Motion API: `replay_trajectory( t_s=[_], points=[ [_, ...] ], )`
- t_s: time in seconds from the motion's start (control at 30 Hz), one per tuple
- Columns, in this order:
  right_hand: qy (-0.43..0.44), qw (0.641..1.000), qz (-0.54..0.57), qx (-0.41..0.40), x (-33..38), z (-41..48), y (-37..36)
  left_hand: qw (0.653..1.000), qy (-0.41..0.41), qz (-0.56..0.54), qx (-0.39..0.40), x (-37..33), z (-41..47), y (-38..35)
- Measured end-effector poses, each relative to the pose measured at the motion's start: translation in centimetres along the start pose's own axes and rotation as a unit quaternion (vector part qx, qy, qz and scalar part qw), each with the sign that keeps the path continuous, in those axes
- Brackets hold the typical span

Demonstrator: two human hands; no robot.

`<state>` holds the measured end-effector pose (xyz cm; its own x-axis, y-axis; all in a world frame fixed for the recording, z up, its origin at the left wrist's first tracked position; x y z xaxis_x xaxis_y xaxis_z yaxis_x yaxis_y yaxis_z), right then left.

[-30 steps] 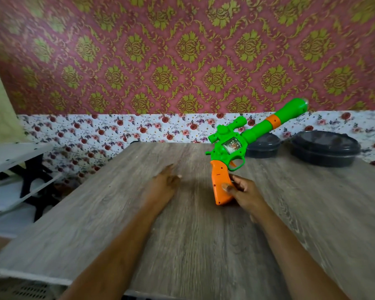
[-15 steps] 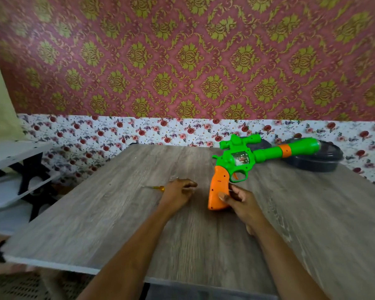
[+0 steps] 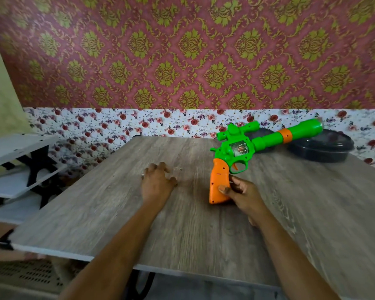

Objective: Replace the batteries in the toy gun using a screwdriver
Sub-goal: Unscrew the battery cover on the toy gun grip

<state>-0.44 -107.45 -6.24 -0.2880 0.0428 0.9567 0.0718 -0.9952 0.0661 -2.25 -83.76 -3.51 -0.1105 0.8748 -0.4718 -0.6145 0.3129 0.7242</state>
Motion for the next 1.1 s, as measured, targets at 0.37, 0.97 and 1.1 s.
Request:
replay_trajectory(
  t_s=[0.37,0.97,1.1],
  points=[
    [-0.013,1.0,0.003,0.003,0.2,0.0,-0.1,0.98,0.09,0.001,0.179,0.2,3.1,-3.1],
    [0.006,0.999,-0.031,0.019,1.0,0.4,-0.5,0.886,0.068,-0.383,0.251,-4.7,-0.9,-2.8],
    [0.054,0.994,-0.094,0.032,1.8,0.2,-0.7,0.836,0.078,-0.447,0.308,-8.1,-4.0,-4.2]
  ],
)
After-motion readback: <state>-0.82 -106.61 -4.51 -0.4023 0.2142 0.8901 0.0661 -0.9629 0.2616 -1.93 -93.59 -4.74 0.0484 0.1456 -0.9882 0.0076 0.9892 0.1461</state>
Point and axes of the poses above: each hand's wrist, its own z-axis towards the middle knuckle, its own y-axis out of the back of the hand, x = y × z, the point moved 8 cm from there along z, towards the middle knuckle, and after that the axes turned 5 degrees about -x, right-handed, at the moved point
